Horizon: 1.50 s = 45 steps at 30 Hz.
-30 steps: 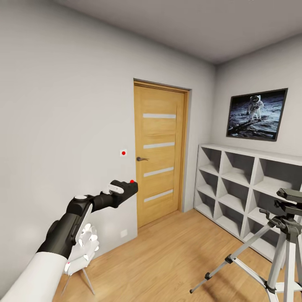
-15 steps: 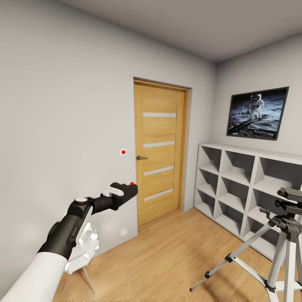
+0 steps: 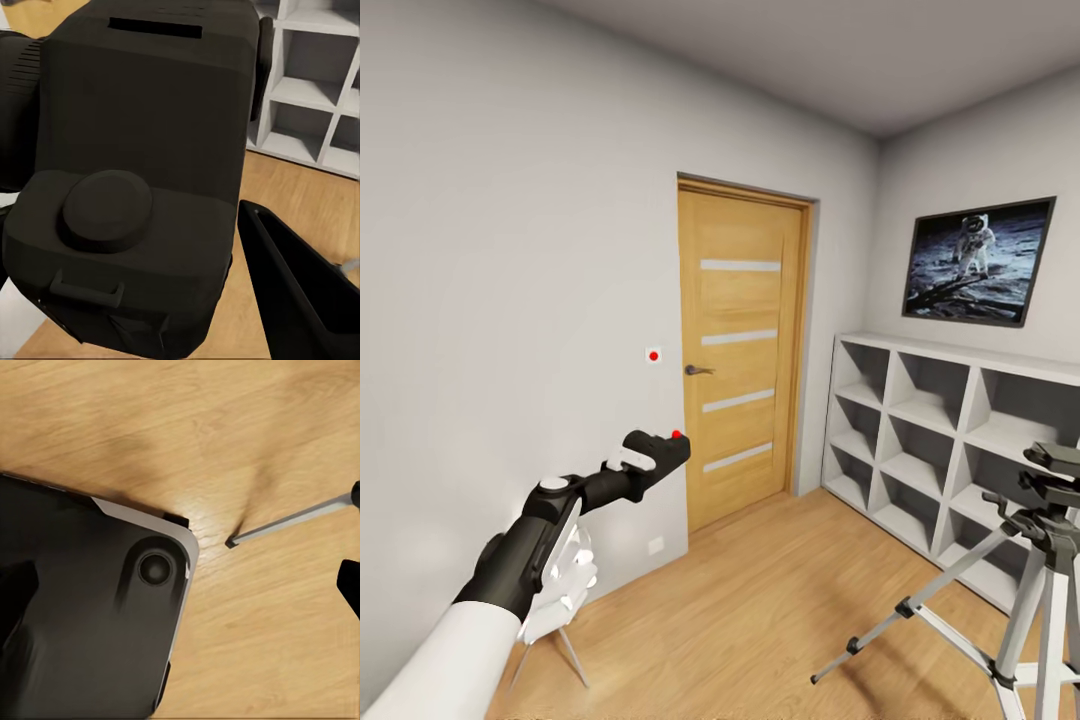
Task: Attach the digital camera to the camera tripod in the bedroom.
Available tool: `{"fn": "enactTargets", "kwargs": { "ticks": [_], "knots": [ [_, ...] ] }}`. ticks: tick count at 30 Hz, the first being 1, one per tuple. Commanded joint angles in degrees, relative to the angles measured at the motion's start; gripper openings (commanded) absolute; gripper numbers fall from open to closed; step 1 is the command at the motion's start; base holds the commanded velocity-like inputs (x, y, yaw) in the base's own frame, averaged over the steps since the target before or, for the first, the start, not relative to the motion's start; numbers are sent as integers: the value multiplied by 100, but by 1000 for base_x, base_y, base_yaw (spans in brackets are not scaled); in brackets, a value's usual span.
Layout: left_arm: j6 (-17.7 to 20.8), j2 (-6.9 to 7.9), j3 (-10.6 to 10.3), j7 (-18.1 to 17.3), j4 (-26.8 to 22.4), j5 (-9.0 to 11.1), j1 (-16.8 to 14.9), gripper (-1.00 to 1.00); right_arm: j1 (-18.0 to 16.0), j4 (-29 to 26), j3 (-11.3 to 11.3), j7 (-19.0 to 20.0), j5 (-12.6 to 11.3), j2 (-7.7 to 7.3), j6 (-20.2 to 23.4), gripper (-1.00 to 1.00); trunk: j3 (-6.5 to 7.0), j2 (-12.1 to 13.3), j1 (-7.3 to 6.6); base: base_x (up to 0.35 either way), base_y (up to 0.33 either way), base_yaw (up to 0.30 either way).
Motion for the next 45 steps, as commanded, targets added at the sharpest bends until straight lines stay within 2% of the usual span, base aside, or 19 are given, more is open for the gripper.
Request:
{"fn": "enactTargets", "kwargs": {
  "ticks": [1,14,45],
  "knots": [
    [4,2,-1,-45,2,-54,-1,-100,-8,23,-8,3,44,-1,-38,100,-12,-6,2,0,0,0],
    [6,-4,-10,-42,46,-54,0,-100,-8,15,-10,3,44,-1,-42,100,-85,-6,2,0,0,0],
    [7,8,-11,-42,131,-54,2,-100,-8,15,-1,-6,49,-10,-41,100,-375,-6,2,0,0,0]
  ]
}}
